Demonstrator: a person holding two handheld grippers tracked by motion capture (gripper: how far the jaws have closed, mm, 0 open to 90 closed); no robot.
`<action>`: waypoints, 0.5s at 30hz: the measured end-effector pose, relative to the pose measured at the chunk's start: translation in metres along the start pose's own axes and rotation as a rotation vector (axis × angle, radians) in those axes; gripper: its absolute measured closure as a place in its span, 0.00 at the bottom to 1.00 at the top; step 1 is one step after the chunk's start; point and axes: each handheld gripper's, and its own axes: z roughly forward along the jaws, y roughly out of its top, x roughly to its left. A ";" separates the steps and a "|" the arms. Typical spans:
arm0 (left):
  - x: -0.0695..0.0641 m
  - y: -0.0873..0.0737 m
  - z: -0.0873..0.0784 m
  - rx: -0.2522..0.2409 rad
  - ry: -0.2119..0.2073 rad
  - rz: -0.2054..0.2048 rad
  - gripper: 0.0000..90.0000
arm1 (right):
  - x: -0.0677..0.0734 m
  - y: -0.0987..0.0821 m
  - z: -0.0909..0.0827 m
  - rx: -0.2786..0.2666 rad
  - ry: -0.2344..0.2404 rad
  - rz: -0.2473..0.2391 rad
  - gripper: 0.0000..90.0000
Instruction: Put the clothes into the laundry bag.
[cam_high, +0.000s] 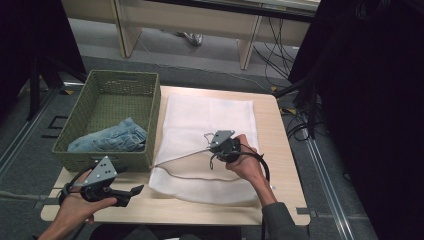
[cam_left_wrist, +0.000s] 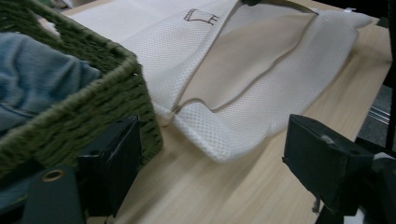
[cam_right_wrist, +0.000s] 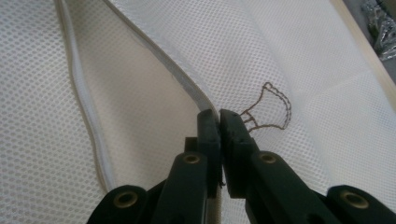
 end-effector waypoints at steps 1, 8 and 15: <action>0.000 0.000 0.000 0.000 0.000 0.000 0.21 | 0.000 0.000 0.000 0.000 0.000 0.000 0.98; 0.007 0.008 -0.008 -0.022 0.025 0.006 0.20 | -0.024 -0.002 0.010 -0.007 -0.036 0.053 0.98; 0.012 0.017 -0.013 -0.020 0.048 0.015 0.20 | -0.034 -0.002 0.008 -0.030 -0.071 0.076 0.98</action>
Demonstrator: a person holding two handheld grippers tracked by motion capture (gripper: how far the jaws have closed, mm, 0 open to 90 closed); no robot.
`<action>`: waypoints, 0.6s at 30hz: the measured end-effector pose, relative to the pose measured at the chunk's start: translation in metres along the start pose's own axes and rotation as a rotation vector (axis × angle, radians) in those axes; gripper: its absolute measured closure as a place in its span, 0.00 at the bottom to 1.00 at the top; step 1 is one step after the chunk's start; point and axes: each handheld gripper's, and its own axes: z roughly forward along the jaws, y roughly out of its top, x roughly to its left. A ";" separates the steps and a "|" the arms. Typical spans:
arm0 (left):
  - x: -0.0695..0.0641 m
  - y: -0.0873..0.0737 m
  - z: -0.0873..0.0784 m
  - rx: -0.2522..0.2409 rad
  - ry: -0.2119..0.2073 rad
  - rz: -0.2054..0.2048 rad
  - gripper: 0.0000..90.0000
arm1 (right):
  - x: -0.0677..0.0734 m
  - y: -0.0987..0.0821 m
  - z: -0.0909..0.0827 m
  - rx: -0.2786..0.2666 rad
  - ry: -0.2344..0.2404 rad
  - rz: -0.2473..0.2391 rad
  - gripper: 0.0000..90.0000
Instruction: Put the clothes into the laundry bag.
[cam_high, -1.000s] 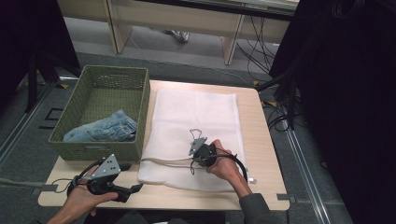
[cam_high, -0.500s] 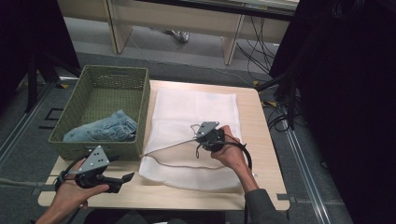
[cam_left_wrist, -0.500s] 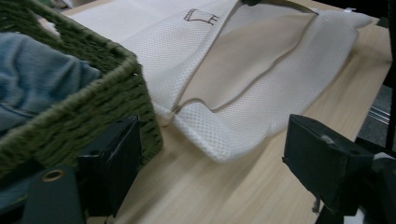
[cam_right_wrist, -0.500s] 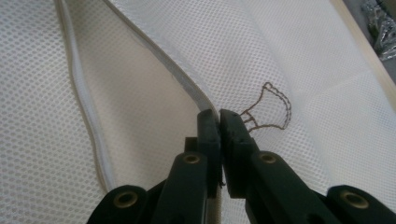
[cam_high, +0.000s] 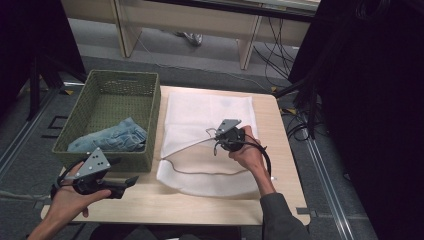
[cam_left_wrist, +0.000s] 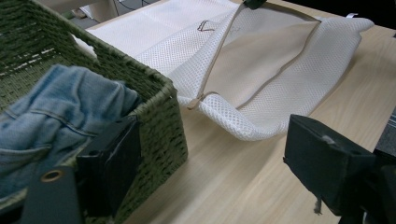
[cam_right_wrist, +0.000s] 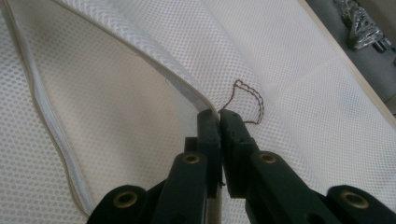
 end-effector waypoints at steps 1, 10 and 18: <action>0.004 0.003 -0.001 -0.003 0.015 0.003 0.20 | 0.000 0.002 -0.002 -0.004 0.014 0.009 0.98; 0.043 0.027 -0.002 0.055 0.114 -0.052 0.18 | -0.001 0.022 -0.031 -0.083 -0.018 -0.017 0.98; 0.078 0.047 0.010 0.178 0.103 -0.027 0.18 | -0.003 0.024 -0.035 -0.092 -0.017 -0.020 0.98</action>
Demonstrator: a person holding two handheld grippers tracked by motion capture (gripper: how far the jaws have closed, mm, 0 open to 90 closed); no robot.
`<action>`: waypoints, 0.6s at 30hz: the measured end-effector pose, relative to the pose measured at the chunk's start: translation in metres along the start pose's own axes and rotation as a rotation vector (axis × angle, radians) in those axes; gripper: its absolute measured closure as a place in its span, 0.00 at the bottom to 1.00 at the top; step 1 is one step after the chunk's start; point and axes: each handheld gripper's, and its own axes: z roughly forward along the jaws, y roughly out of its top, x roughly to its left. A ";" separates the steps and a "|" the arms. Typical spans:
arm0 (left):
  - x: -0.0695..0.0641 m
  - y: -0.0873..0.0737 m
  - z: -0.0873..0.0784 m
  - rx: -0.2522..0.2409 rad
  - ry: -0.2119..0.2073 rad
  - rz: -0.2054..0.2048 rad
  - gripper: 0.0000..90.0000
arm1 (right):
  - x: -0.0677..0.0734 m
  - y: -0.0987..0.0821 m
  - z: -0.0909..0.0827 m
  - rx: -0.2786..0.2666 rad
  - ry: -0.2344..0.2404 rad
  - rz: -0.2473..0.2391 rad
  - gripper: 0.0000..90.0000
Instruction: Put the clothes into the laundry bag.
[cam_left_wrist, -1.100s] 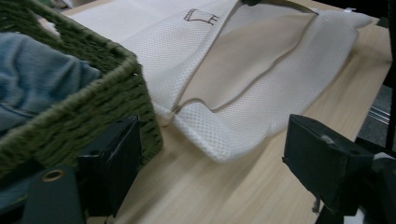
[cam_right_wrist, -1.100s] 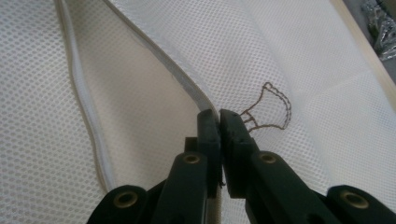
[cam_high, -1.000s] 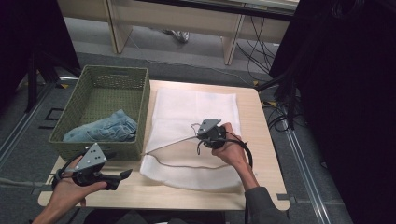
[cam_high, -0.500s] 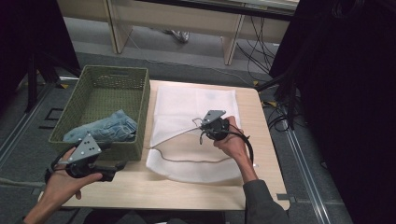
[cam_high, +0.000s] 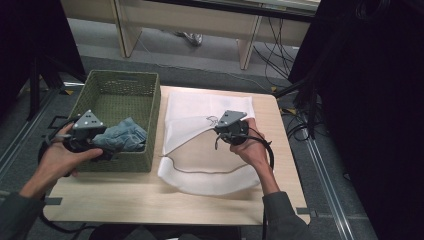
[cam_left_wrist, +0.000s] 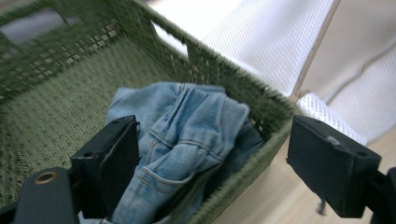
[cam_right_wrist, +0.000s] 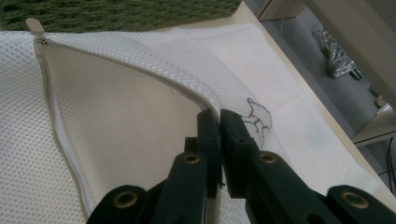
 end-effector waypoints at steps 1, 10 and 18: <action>0.008 0.004 0.006 0.013 0.016 -0.002 0.18 | 0.000 0.000 0.001 -0.001 0.000 -0.002 0.98; 0.019 0.012 0.045 0.155 -0.066 0.041 0.17 | 0.002 0.000 0.005 0.013 0.025 0.003 0.97; 0.024 0.017 0.076 0.352 -0.135 0.111 0.43 | 0.002 0.000 0.006 0.014 0.029 -0.002 0.97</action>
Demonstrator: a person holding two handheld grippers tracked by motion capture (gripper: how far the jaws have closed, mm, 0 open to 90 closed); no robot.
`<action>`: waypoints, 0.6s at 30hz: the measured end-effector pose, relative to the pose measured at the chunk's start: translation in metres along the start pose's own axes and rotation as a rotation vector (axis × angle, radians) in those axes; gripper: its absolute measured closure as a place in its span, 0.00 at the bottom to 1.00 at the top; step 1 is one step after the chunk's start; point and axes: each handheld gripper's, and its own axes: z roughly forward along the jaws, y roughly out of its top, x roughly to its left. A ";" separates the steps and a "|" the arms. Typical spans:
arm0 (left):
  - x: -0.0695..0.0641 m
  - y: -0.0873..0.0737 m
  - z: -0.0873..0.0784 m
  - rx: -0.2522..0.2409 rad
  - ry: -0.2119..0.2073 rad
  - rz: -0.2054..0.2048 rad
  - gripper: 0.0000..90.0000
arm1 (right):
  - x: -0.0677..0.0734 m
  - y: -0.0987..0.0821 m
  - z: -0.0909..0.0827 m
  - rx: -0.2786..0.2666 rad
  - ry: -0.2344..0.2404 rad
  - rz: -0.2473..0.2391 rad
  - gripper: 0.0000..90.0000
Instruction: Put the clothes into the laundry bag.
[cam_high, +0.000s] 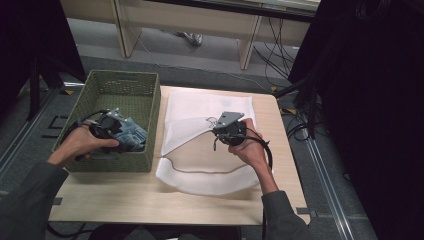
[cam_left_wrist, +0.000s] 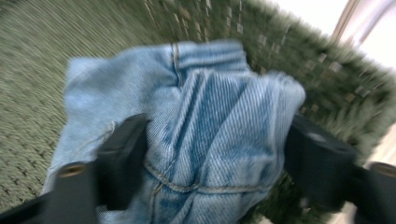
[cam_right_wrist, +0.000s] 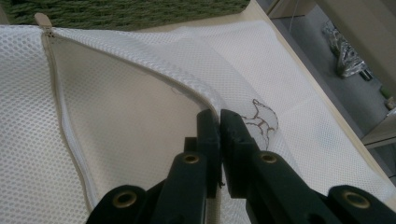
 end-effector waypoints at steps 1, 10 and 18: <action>0.004 0.005 0.004 0.024 0.001 -0.028 0.52 | -0.003 0.000 0.001 -0.011 0.001 -0.022 0.97; 0.052 0.012 0.005 -0.104 0.223 -0.232 0.72 | -0.004 -0.001 0.002 -0.008 0.002 -0.021 0.97; 0.070 0.004 0.005 -0.118 0.110 -0.313 0.32 | -0.004 -0.003 0.002 0.004 0.009 0.003 0.97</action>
